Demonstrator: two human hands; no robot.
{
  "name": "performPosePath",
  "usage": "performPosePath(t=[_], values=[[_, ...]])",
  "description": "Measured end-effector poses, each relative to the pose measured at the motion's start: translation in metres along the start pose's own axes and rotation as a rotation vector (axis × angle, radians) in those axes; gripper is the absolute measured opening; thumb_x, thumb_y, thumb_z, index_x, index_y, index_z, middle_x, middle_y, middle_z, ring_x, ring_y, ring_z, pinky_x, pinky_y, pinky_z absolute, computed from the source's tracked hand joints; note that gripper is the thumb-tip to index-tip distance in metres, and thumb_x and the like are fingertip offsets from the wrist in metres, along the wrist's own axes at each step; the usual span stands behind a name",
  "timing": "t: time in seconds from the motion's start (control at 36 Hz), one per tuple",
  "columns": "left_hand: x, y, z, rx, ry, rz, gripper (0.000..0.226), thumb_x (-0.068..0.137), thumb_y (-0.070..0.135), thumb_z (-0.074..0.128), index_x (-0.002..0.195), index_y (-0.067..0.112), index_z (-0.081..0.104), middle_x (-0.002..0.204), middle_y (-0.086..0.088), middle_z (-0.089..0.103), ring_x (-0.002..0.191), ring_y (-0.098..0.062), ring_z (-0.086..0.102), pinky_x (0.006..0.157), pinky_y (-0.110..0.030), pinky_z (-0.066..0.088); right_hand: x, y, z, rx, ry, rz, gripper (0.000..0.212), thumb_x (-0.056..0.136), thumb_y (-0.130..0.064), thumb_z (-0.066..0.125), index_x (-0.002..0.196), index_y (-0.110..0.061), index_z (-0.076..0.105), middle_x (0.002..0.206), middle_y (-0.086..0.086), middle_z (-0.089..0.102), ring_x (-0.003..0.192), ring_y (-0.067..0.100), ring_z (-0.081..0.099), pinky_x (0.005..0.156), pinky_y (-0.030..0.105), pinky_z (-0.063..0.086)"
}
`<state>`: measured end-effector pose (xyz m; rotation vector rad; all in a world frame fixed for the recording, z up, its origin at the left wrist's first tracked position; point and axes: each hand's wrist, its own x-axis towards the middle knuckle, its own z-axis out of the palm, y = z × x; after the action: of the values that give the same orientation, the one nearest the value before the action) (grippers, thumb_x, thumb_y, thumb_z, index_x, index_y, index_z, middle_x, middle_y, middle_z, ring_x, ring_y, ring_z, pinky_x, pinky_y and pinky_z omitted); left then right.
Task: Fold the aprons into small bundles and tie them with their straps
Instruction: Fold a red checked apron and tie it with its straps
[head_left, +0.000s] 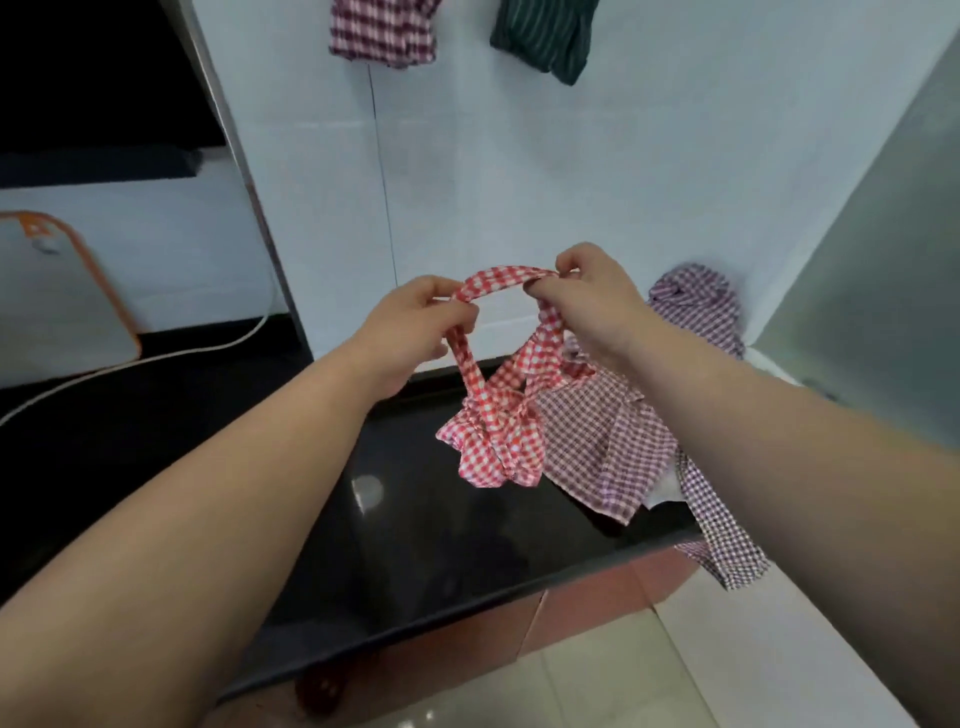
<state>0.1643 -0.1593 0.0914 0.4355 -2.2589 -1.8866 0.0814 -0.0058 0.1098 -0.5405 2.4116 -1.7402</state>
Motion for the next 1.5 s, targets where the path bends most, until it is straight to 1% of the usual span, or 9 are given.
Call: performPosePath(t=[0.11,0.31,0.53,0.67,0.81,1.03,1.28,1.39,1.5], values=[[0.014,0.038,0.033,-0.11,-0.024,0.086,0.023,0.09,0.009,0.062,0.105,0.027,0.058,0.088,-0.002,0.066,0.085,-0.015,0.064,0.077,-0.028,0.048,0.017,-0.019,-0.042,0.154,0.026,0.021,0.027,0.062,-0.015,0.06,0.071,-0.018,0.036,0.076,0.008,0.037,0.071,0.024,0.039,0.065,0.036,0.033],[0.047,0.105,0.076,-0.083,-0.033,0.265,0.021,0.093,0.005,0.058,0.083,0.021,0.051,0.088,-0.005,0.067,0.08,-0.016,0.066,0.073,-0.029,0.048,0.056,-0.044,-0.1,0.4,0.037,-0.03,0.021,0.082,0.005,0.052,0.068,-0.009,0.045,0.061,0.009,0.046,0.064,0.023,0.047,0.076,0.043,0.054],[0.105,0.18,0.104,-0.007,0.062,0.461,0.037,0.092,-0.008,0.047,0.077,0.019,0.068,0.084,0.005,0.066,0.075,-0.008,0.061,0.06,-0.015,0.045,0.111,-0.084,-0.167,0.286,0.143,-0.239,0.028,0.08,0.007,0.057,0.064,-0.013,0.046,0.062,0.007,0.048,0.055,0.02,0.05,0.084,0.055,0.051],[0.129,0.223,0.116,0.057,0.1,0.543,0.034,0.093,-0.005,0.05,0.089,0.022,0.071,0.101,0.005,0.067,0.094,-0.007,0.061,0.076,-0.015,0.048,0.144,-0.108,-0.191,0.271,0.22,-0.329,0.025,0.082,0.005,0.058,0.069,-0.014,0.049,0.061,0.004,0.052,0.052,0.017,0.051,0.081,0.052,0.052],[0.156,0.258,0.121,0.141,0.104,0.601,0.03,0.096,0.004,0.053,0.118,0.019,0.068,0.125,0.006,0.063,0.117,-0.011,0.057,0.104,-0.031,0.045,0.18,-0.132,-0.212,0.189,0.291,-0.402,0.023,0.088,0.001,0.057,0.075,-0.015,0.048,0.064,0.007,0.054,0.054,0.021,0.054,0.056,0.032,0.045],[0.199,0.31,0.141,0.039,0.147,0.601,0.043,0.094,0.003,0.054,0.136,0.014,0.055,0.139,0.0,0.053,0.121,-0.014,0.051,0.107,-0.035,0.042,0.242,-0.172,-0.245,0.22,0.324,-0.537,0.014,0.087,-0.007,0.064,0.084,-0.016,0.054,0.064,0.002,0.057,0.047,0.01,0.051,0.047,0.02,0.043],[0.253,0.368,0.157,0.01,0.328,0.653,0.046,0.092,0.002,0.054,0.136,0.014,0.054,0.138,-0.001,0.054,0.124,-0.017,0.051,0.107,-0.036,0.042,0.322,-0.209,-0.272,0.277,0.289,-0.624,0.012,0.085,-0.013,0.066,0.081,-0.02,0.056,0.076,-0.004,0.059,0.064,0.008,0.056,0.061,0.02,0.046],[0.268,0.39,0.157,-0.005,0.389,0.662,0.043,0.09,-0.002,0.051,0.13,0.013,0.06,0.125,-0.003,0.062,0.108,-0.017,0.06,0.093,-0.033,0.052,0.347,-0.226,-0.279,0.255,0.283,-0.672,0.014,0.083,-0.013,0.066,0.078,-0.021,0.057,0.078,-0.009,0.056,0.072,0.004,0.054,0.062,0.016,0.044],[0.277,0.406,0.163,0.061,0.479,0.648,0.042,0.087,-0.002,0.049,0.122,0.014,0.066,0.09,0.0,0.068,0.081,-0.015,0.061,0.086,-0.034,0.055,0.369,-0.238,-0.285,0.147,0.317,-0.676,0.018,0.083,-0.013,0.065,0.072,-0.022,0.053,0.076,-0.008,0.056,0.065,0.005,0.055,0.062,0.02,0.048]])
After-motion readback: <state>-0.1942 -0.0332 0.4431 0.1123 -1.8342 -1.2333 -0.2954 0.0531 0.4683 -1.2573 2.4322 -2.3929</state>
